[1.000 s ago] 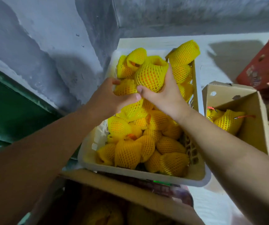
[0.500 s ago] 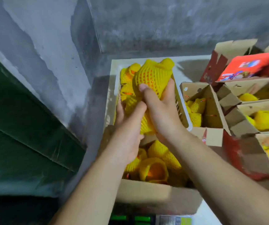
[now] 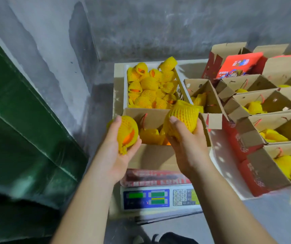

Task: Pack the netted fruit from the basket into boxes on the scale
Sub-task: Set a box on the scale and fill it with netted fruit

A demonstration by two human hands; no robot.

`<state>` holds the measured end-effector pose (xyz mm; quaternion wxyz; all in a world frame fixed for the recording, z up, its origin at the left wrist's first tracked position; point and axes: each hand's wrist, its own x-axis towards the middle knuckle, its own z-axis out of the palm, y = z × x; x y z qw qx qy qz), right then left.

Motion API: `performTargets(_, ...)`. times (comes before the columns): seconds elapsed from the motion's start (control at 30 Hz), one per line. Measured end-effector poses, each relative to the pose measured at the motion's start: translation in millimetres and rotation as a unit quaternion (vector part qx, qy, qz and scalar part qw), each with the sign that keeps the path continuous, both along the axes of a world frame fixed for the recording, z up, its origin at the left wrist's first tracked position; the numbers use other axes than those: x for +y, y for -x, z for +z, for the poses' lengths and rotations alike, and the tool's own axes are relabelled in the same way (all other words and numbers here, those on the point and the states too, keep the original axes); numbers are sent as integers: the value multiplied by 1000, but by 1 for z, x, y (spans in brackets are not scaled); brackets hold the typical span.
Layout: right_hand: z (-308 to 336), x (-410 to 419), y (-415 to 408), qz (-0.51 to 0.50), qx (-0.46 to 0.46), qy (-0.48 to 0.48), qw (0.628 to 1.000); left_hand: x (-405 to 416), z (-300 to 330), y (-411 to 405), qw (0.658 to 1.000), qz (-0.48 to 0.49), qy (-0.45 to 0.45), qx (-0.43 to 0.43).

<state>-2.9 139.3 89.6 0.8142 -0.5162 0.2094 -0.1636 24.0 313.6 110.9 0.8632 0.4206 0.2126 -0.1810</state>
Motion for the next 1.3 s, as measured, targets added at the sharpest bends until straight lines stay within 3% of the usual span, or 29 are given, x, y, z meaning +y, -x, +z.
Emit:
performTargets(0.13, 8, -12, 14, -15, -20, -31, 999, -7, 12, -3, 994, -90, 26, -47)
performTargets(0.23, 17, -24, 23, 8, -29, -64, 998, -12, 25, -4, 990, -115, -53, -60)
performTargets(0.33, 25, -30, 39, 49, -16, -80, 995, -16, 31, 11, 980, -67, -138, -123)
performTargets(0.4, 27, -28, 50, 87, 14, -60, 994, -18, 28, 25, 956, -115, -201, -181)
performTargets(0.5, 26, -19, 61, 155, 34, -26, 987, -20, 18, 49, 904, -275, -235, -227)
performTargets(0.57, 24, -13, 66, 183, 33, -18, 982, -23, 12, 62, 886, -300, -249, -250)
performTargets(0.7, 18, -6, 71, 238, 36, -11, 971, -17, -1, 77, 898, -201, -272, -282)
performTargets(0.8, 19, 0, 77, 277, 39, 20, 960, -7, -15, 86, 918, -124, -239, -291)
performTargets(0.9, 20, 8, 83, 273, 4, -18, 962, -3, -21, 95, 921, -67, -231, -308)
performTargets(1.07, 24, 19, 92, 256, -29, -95, 961, 2, -23, 103, 894, 5, -282, -348)
performTargets(1.3, 24, 31, 96, 245, -17, -132, 960, 15, -26, 113, 838, -32, -369, -401)
